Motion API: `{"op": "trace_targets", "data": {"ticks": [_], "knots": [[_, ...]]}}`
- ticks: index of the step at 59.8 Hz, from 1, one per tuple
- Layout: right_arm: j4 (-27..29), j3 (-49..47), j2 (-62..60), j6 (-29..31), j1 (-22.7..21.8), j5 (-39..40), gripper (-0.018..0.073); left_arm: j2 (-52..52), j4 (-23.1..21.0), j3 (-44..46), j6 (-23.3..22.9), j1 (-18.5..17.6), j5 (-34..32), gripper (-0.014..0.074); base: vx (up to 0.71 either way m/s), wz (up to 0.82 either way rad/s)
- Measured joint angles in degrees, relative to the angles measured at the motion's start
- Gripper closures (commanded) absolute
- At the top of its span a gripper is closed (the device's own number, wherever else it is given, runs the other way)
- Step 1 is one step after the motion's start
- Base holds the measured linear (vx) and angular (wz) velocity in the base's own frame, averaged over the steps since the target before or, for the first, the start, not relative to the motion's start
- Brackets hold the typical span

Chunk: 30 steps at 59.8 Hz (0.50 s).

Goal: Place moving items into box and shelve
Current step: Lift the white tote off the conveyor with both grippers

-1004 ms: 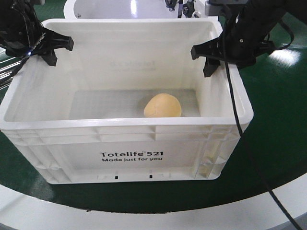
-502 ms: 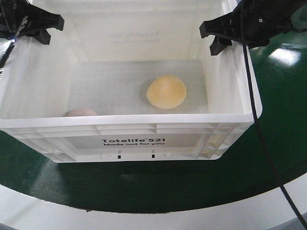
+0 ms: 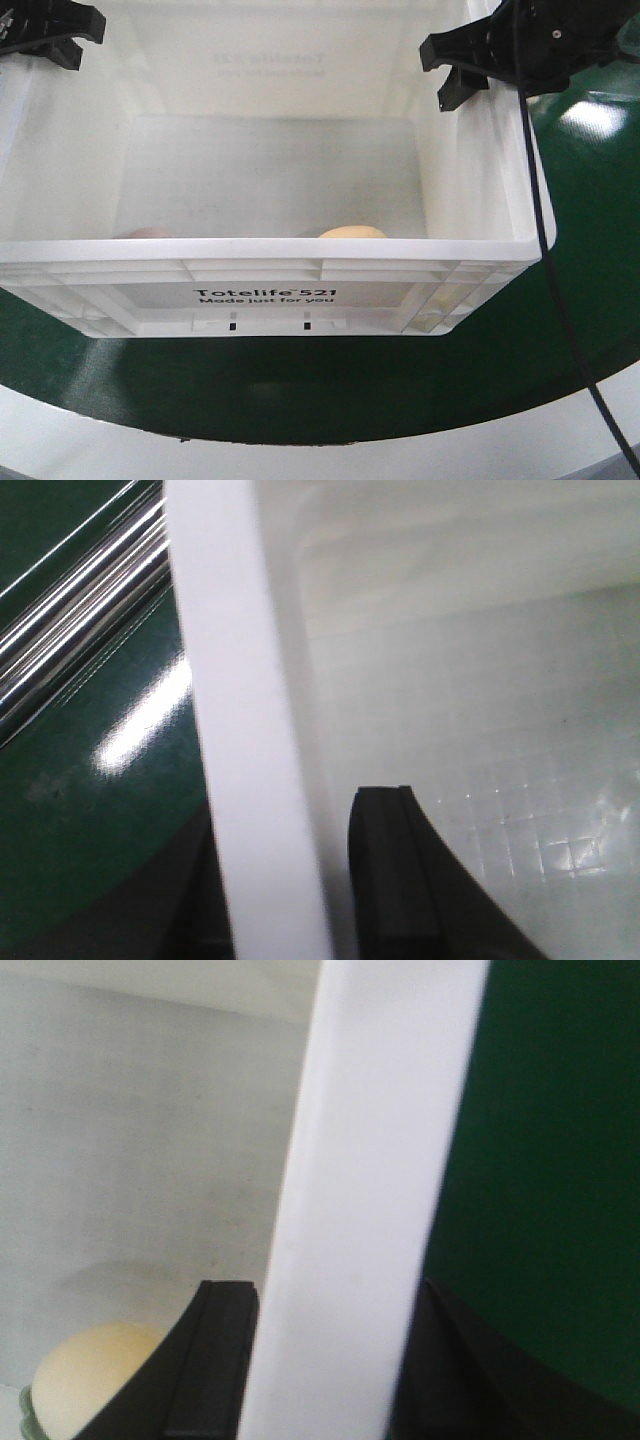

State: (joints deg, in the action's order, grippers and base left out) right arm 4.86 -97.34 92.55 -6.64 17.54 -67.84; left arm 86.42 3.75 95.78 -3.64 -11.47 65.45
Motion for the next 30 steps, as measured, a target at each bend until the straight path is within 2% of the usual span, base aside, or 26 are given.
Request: {"op": "trace_targets", "data": {"ticks": [30], "knots": [[-0.4,0.0,-3.1,-0.1,0.1,0.4,0.0564,-3.1,-0.9,0.0,0.1,-0.2,0.5,0.0603,0.00,0.00]]}}
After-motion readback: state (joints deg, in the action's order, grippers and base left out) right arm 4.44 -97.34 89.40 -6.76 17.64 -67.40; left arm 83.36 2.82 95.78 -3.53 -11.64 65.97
